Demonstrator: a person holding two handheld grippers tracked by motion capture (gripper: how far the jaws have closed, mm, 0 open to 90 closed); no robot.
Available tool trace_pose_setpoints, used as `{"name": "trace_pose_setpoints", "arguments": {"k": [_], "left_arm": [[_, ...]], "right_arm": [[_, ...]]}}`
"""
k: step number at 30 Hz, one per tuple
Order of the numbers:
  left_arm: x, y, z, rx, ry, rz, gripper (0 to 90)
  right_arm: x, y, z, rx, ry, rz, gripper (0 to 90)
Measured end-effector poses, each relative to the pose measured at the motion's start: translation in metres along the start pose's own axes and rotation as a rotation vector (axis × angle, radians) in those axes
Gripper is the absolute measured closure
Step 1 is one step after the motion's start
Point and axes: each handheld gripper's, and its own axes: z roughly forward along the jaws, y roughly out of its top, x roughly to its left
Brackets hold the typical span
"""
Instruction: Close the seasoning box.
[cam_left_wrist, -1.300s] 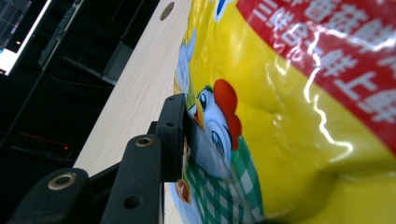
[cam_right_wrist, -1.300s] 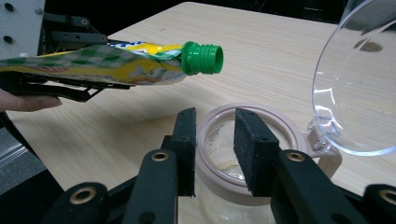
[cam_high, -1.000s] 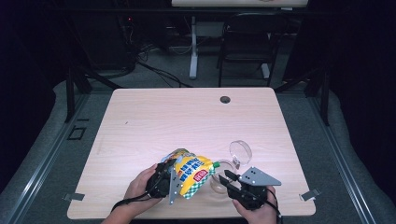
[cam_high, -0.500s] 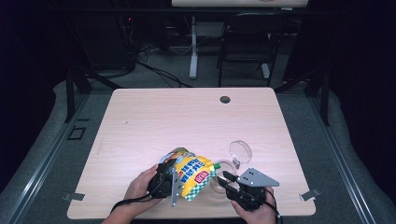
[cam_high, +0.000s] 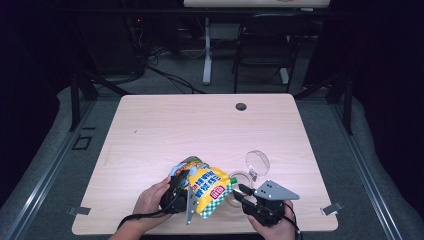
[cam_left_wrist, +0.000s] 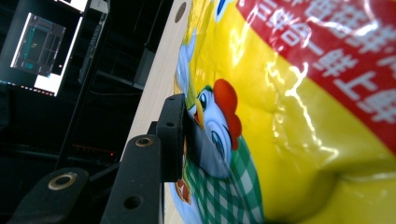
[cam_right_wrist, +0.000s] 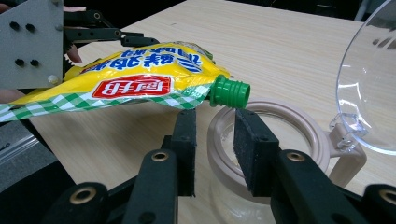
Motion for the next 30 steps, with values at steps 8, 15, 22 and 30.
{"name": "trace_pose_setpoints", "arguments": {"k": [8, 15, 22, 30], "left_arm": [[0.000, 0.000, -0.002, 0.017, 0.019, 0.032, 63.8], [0.001, 0.002, -0.003, 0.029, 0.018, 0.062, 63.8], [0.002, 0.007, -0.002, 0.047, 0.037, 0.102, 63.8], [0.004, 0.010, -0.002, 0.062, 0.042, 0.131, 63.9]], "right_arm": [[0.000, -0.001, 0.002, 0.006, 0.009, 0.002, 69.9], [0.000, -0.002, 0.003, 0.014, 0.010, 0.001, 69.9], [-0.001, -0.002, 0.004, 0.024, 0.008, -0.007, 70.2], [-0.002, -0.003, 0.006, 0.031, 0.012, -0.006, 70.2]]}}
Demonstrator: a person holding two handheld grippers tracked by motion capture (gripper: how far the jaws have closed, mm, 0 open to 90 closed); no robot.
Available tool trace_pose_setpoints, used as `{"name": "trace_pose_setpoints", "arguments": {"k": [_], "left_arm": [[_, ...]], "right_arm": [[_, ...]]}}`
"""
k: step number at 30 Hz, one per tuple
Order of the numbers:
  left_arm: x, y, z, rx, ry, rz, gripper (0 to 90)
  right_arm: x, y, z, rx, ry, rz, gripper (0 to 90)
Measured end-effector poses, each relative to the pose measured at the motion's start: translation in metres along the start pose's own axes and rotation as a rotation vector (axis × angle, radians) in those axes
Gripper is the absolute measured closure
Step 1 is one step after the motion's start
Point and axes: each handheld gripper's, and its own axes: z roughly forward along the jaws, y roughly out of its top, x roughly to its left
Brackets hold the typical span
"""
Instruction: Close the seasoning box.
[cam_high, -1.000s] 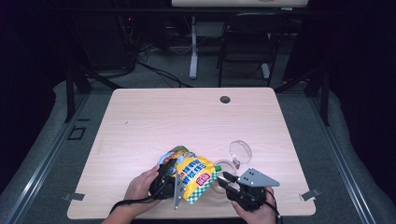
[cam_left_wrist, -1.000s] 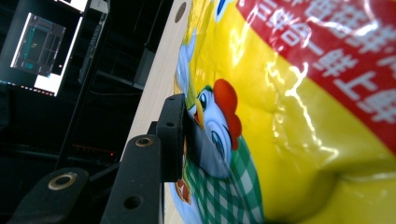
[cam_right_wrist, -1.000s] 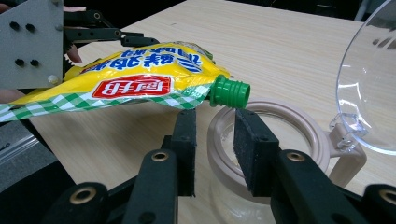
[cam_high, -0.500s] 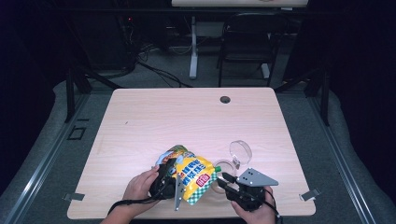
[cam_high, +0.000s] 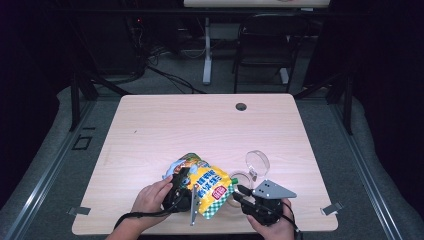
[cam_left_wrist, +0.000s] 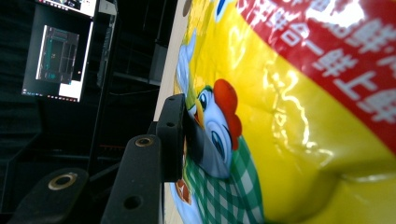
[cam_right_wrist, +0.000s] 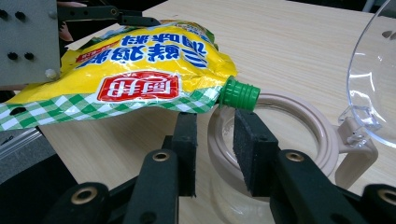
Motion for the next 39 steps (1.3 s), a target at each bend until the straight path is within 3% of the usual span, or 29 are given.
{"name": "trace_pose_setpoints", "arguments": {"k": [12, 39], "left_arm": [[0.0048, 0.0019, -0.0004, 0.000, 0.028, 0.050, 63.9], [0.0067, 0.0037, -0.0005, 0.010, 0.024, 0.088, 63.9]], "right_arm": [[0.0006, -0.0007, 0.0017, -0.008, 0.006, 0.010, 70.2], [0.0043, -0.0009, 0.0040, 0.009, 0.010, -0.012, 69.7]]}}
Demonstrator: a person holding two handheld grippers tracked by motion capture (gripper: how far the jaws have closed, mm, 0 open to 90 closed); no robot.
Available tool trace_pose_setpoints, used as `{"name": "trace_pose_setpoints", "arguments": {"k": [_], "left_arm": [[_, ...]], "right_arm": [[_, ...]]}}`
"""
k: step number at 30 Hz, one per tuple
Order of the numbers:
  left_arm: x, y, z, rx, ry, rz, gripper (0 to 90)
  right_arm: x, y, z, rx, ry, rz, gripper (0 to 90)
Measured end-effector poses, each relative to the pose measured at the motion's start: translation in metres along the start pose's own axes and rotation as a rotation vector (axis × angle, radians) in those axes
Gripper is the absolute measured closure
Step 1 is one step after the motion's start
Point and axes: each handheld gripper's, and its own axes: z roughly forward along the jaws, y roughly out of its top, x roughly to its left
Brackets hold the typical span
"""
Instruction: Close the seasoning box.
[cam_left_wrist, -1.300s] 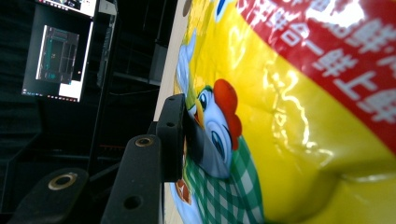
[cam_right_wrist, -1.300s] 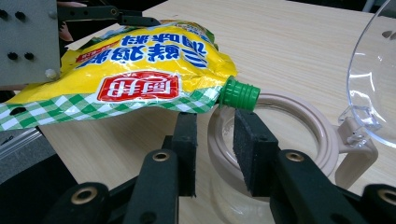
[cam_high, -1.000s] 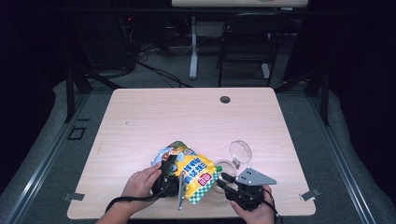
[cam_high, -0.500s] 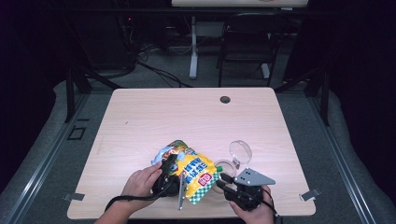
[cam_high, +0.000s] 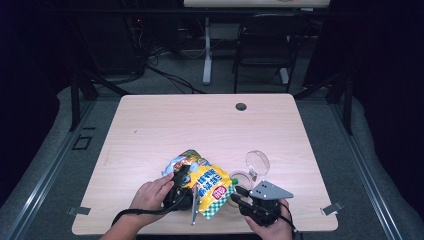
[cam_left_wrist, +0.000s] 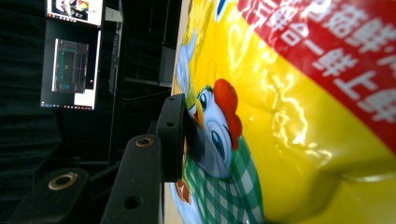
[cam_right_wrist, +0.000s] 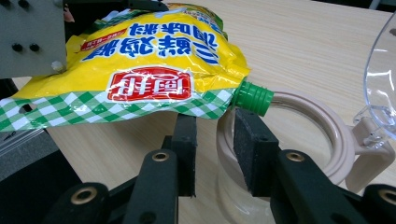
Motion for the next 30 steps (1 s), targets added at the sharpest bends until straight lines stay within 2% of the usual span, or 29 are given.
{"name": "trace_pose_setpoints", "arguments": {"k": [2, 10, 30], "left_arm": [[0.0005, 0.0002, 0.0001, -0.010, 0.013, 0.007, 63.9], [0.0026, 0.0025, -0.0003, -0.003, -0.001, 0.019, 63.9], [0.0084, 0.0059, -0.0034, 0.006, 0.005, 0.059, 63.9]], "right_arm": [[0.0011, 0.0002, 0.0001, -0.002, 0.000, -0.001, 69.4], [0.0044, 0.0008, 0.0011, -0.007, -0.001, -0.031, 67.5], [0.0060, 0.0016, 0.0037, -0.005, -0.016, -0.032, 65.7]]}}
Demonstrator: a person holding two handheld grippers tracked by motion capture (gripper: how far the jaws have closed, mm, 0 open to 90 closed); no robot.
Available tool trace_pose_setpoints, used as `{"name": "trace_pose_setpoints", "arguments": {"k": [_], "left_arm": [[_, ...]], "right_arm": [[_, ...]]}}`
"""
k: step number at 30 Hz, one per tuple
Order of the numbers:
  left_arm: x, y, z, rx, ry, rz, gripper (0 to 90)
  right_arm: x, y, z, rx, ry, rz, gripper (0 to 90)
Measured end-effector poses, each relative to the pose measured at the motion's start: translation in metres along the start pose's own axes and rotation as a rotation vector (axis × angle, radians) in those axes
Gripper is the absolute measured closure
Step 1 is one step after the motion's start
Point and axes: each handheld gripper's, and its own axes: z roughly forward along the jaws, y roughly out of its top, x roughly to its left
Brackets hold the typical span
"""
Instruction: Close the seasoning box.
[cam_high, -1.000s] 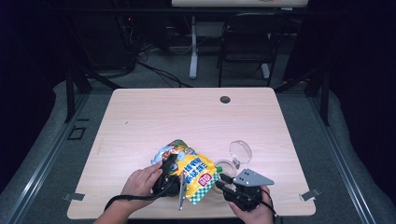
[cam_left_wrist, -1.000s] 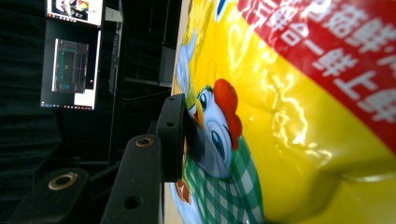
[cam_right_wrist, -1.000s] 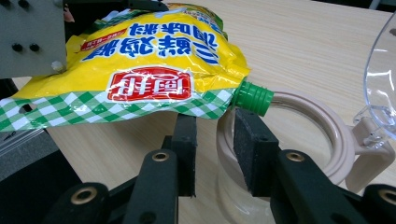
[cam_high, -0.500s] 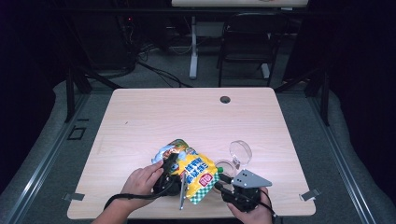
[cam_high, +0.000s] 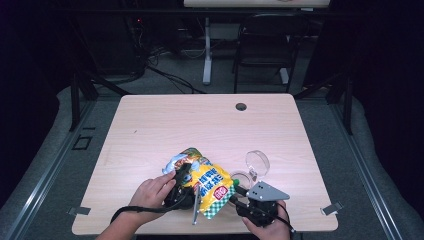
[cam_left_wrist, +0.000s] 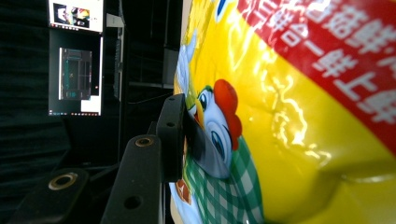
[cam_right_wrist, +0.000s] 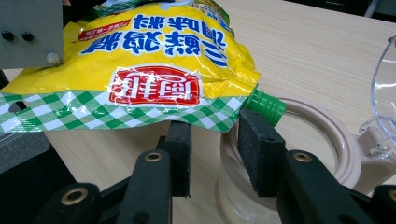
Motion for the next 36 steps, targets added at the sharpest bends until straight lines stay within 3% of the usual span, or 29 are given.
{"name": "trace_pose_setpoints", "arguments": {"k": [24, 34, 36], "left_arm": [[0.0033, 0.0039, -0.0041, 0.018, 0.061, 0.072, 64.0], [0.0048, 0.0057, -0.0044, 0.018, 0.078, 0.100, 64.0], [0.0058, 0.0066, -0.0055, 0.033, 0.066, 0.107, 64.0]], "right_arm": [[0.0001, -0.0002, 0.0014, 0.000, 0.008, 0.011, 67.4], [0.0003, -0.0007, 0.0024, 0.004, 0.006, 0.009, 67.7], [0.0001, -0.0007, 0.0025, 0.005, 0.004, 0.010, 67.7]]}}
